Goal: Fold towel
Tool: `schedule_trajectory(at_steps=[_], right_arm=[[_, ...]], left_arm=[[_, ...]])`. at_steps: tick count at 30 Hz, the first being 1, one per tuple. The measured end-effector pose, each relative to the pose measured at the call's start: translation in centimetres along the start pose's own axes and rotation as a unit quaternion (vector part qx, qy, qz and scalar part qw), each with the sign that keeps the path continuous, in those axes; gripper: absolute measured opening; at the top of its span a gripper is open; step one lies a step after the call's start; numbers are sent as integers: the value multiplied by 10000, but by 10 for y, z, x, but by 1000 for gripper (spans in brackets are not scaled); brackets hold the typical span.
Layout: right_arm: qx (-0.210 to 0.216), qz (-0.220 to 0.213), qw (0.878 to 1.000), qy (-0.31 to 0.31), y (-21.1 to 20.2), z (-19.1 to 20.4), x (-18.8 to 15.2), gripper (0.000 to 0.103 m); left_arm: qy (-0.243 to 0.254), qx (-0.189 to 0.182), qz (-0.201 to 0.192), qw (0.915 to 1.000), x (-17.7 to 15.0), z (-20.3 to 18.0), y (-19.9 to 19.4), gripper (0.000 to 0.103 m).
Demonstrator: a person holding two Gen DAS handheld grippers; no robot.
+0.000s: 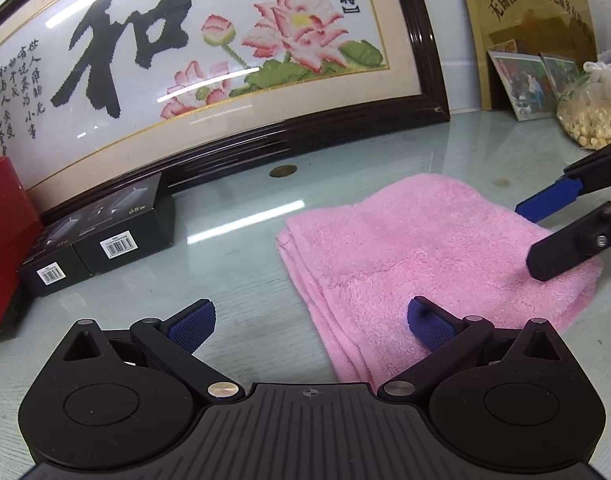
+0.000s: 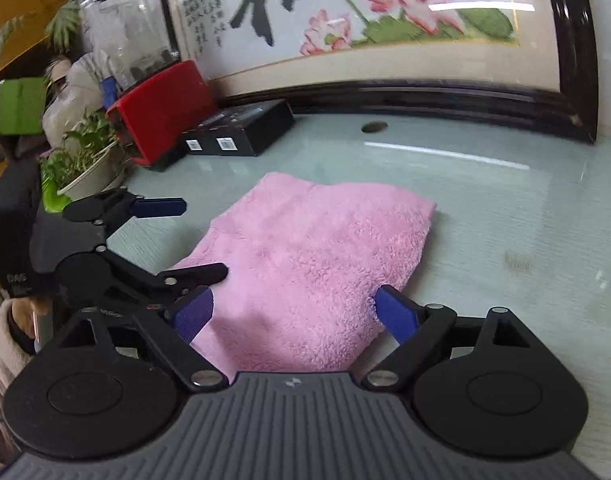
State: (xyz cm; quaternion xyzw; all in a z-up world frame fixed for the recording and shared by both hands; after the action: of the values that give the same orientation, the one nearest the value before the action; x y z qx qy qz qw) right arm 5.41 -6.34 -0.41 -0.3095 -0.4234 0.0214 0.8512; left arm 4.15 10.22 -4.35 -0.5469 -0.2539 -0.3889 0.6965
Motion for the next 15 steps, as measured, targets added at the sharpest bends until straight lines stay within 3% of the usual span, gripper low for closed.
schedule_trajectory(at_steps=[2,6,11,15], right_arm=[[316,-69,9989,-343,-7,16,0,91],[389,160,9934,-1068,-5,41,-12,93],[-293,684,9843,-1602,19,44,-29,94],[-570,741,9769,-1923,28,50,-33,98]], left_arm=[[-44,1,30,10000,0,1,0,103],[-152,-67,117,9998,0,3,2,103],[-250,-94,200,9994,-2,9,0,103],[-307,-19,293,9991,-4,16,0,103]])
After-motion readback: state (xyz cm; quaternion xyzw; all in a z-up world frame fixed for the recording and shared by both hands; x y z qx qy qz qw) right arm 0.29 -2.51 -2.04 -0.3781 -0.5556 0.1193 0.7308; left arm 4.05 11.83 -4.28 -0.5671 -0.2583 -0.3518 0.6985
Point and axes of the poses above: each gripper's, at about its wrist camera, not at the fingertips, and y roughly the way its jaws point, z to its left, x to its top, the point moved 8 cm from there along y, roughly the way its jaws point, and after that the axes turned 8 degrees about x, right-handed, at the moved point
